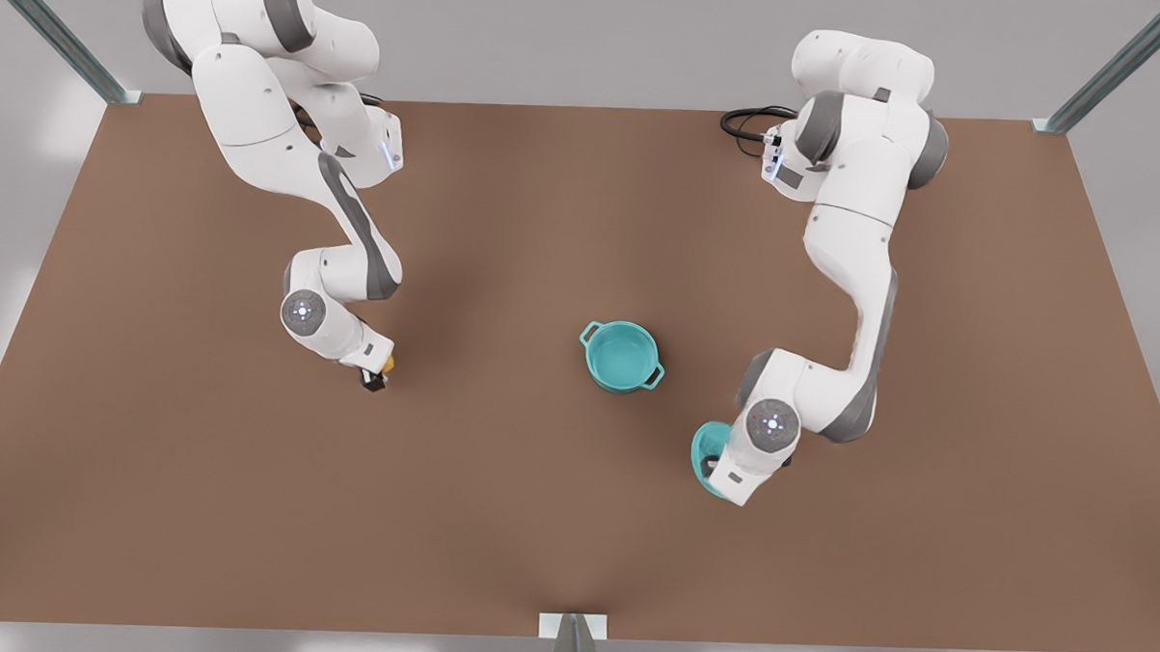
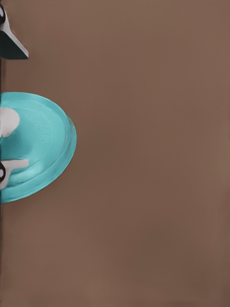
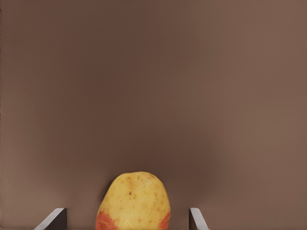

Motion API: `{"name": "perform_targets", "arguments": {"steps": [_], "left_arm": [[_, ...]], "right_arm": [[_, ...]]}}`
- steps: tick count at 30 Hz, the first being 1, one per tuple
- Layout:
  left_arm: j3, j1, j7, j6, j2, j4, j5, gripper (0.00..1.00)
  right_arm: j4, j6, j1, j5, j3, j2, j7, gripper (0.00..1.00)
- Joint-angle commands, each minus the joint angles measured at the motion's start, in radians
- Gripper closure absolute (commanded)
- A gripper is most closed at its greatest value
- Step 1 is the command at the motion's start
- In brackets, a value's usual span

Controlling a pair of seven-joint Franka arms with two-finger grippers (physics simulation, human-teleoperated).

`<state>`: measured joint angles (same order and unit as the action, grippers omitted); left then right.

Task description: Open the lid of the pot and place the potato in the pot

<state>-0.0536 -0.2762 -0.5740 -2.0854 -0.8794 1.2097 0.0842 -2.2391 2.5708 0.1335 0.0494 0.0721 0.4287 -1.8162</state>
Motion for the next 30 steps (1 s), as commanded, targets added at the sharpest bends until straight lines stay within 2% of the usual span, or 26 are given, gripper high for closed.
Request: {"name": "perform_targets", "arguments": {"steps": [1,2,3,4,5,6,7,8,14,21,25,28,30], "left_arm": [[-0.003,0.048,-0.038,-0.062,0.006,-0.027,-0.395,0.00],[-0.014,0.101,-0.001,-0.033,0.045,-0.025,-0.413,0.00],[-0.008,0.146,0.201,0.181,0.112,-0.032,-0.409,0.00],[-0.003,0.221,0.629,0.375,0.224,-0.041,-0.376,0.00],[0.001,0.230,0.663,0.387,0.321,-0.039,-0.222,0.00],[0.021,0.236,0.661,0.449,0.453,0.082,-0.199,0.00],[0.034,0.238,0.668,0.305,0.675,0.347,-0.149,0.00],[0.032,0.235,0.668,0.347,0.708,0.352,-0.139,0.00],[0.023,0.177,0.660,0.347,0.695,0.344,-0.133,0.00],[0.032,0.196,0.713,0.353,0.671,0.284,-0.135,0.00],[0.086,0.265,0.787,0.583,0.681,0.287,-0.164,0.00],[0.080,0.281,0.787,0.536,0.643,0.284,-0.166,0.00],[0.074,0.273,0.780,0.605,0.655,0.280,-0.164,0.00]], "right_arm": [[-0.002,-0.003,0.000,0.000,0.000,-0.001,-0.066,0.05],[-0.002,-0.003,0.001,0.001,0.003,0.002,-0.064,0.07],[-0.002,-0.003,0.001,0.001,0.005,0.002,-0.061,0.11],[-0.002,-0.003,0.001,0.001,0.009,0.004,-0.061,0.16],[-0.002,-0.003,0.001,0.020,0.012,0.004,-0.061,0.20],[-0.002,-0.003,0.003,0.021,0.014,0.004,-0.061,0.23],[-0.002,-0.003,0.003,0.021,0.014,0.004,-0.063,0.25],[-0.002,-0.004,0.001,0.021,0.014,0.004,-0.063,0.27],[0.001,-0.006,0.001,0.027,0.014,0.004,-0.063,0.44],[0.010,-0.066,0.001,0.041,0.025,-0.036,-0.063,0.45],[0.018,-0.092,0.003,0.044,0.037,-0.059,-0.061,0.46],[0.046,-0.136,0.009,0.083,0.063,-0.077,-0.058,0.45],[0.062,-0.141,0.009,0.116,0.091,-0.077,-0.060,0.45]]}}
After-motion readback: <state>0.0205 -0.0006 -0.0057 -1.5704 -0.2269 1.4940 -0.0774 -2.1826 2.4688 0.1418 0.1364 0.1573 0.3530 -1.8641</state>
